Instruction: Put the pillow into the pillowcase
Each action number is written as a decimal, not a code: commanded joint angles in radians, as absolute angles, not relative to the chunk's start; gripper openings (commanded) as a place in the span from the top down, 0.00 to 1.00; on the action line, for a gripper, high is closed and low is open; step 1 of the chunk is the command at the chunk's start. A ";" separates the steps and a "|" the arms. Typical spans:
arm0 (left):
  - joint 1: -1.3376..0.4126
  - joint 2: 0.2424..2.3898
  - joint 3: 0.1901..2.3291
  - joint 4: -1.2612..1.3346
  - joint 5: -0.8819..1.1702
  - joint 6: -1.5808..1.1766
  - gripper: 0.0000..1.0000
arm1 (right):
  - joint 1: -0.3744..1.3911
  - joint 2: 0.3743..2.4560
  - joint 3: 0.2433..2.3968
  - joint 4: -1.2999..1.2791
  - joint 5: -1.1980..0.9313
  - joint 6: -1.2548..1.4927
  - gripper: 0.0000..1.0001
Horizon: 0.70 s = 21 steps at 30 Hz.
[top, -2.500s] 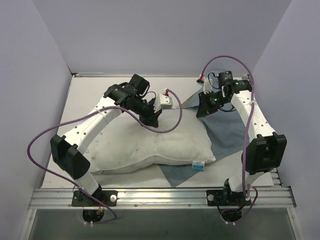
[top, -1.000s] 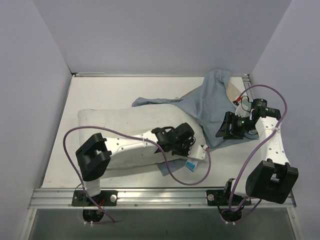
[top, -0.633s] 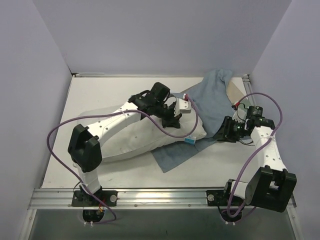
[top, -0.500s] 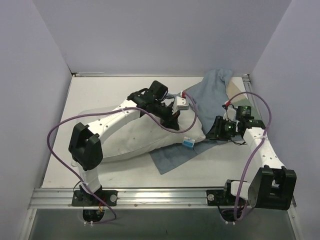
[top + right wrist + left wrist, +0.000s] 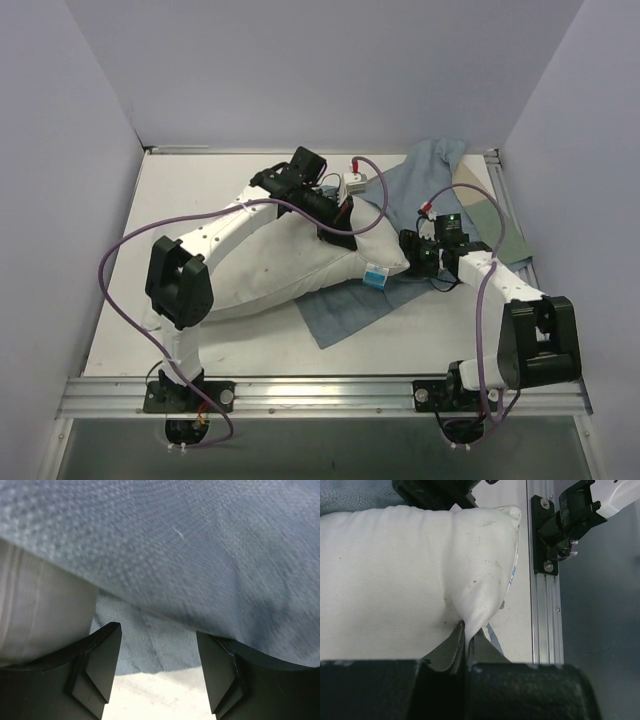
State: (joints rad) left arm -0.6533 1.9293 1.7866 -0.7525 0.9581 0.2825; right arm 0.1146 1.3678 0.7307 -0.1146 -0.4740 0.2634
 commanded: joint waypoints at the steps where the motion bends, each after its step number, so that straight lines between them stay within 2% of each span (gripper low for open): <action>1: -0.652 1.916 1.839 -0.744 1.055 0.238 1.00 | 0.167 1.425 0.749 -0.017 -0.384 0.307 0.38; 6: -0.644 1.904 1.812 -0.746 1.049 0.227 1.00 | 0.202 1.537 0.807 0.031 -0.331 0.351 0.39; 8: -0.640 1.899 1.798 -0.746 1.040 0.222 1.00 | 0.204 1.601 0.827 0.023 -0.307 0.360 0.43; 11: -0.634 1.887 1.781 -0.749 0.982 0.218 1.00 | 0.172 1.643 0.862 -0.024 -0.354 0.339 0.79; 12: -0.634 1.884 1.776 -0.753 0.950 0.222 1.00 | 0.160 1.635 0.868 -0.053 -0.377 0.336 0.99; 16: -0.640 1.876 1.746 -0.750 0.781 0.241 1.00 | 0.077 1.489 0.893 -0.156 -0.610 0.307 1.00; 21: -0.632 1.898 1.718 -0.643 0.683 0.160 1.00 | 0.055 1.283 0.865 -0.330 -0.738 0.157 1.00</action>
State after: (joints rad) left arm -0.6506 1.9266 1.7306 -0.7357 0.7841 0.2123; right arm 0.0479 1.4086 0.8436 -0.1852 -0.5892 0.2592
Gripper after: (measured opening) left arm 0.030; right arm 0.025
